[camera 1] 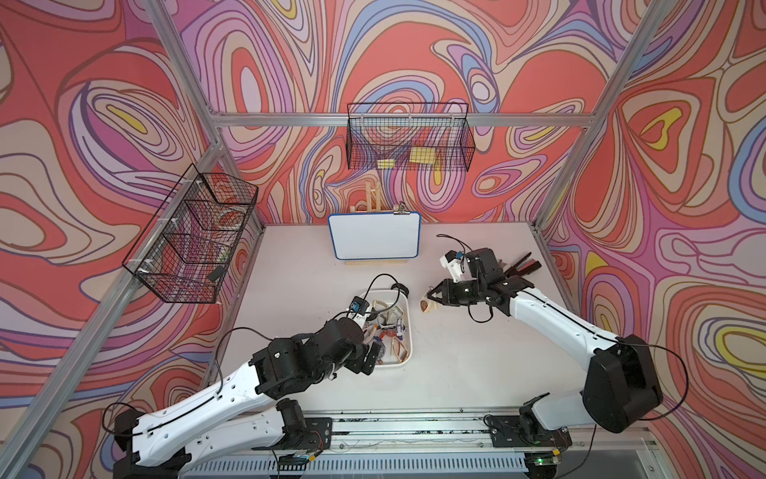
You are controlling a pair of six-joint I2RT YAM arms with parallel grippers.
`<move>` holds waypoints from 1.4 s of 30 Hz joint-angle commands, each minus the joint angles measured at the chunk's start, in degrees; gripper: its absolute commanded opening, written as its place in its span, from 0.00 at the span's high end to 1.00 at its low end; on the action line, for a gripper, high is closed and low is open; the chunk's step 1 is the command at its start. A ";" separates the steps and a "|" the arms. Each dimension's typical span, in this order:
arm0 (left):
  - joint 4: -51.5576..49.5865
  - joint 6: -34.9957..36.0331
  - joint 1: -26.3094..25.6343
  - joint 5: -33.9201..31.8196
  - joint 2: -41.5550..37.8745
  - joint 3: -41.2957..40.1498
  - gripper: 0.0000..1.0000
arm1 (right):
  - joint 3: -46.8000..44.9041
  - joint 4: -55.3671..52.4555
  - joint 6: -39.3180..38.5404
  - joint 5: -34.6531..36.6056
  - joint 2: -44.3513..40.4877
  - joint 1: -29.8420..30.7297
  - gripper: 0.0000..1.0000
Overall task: Put the watch into the storage box
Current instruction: Pick up the watch at the center of the board, then place the watch in the storage box.
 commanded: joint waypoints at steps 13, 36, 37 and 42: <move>-3.96 -1.01 -0.05 -1.94 -2.39 1.14 0.02 | 7.75 19.39 12.02 -1.75 20.49 16.12 0.87; -6.15 -2.33 -0.06 -2.81 -4.84 -0.23 0.02 | 9.14 10.29 7.33 5.58 23.67 17.92 0.58; -6.20 -2.36 -0.07 -2.88 -4.86 -0.13 0.02 | 9.39 9.48 6.93 5.96 23.47 17.91 0.57; -6.72 -2.72 -0.06 -3.23 -5.12 0.05 0.02 | 10.57 5.14 4.72 9.29 21.04 17.76 0.57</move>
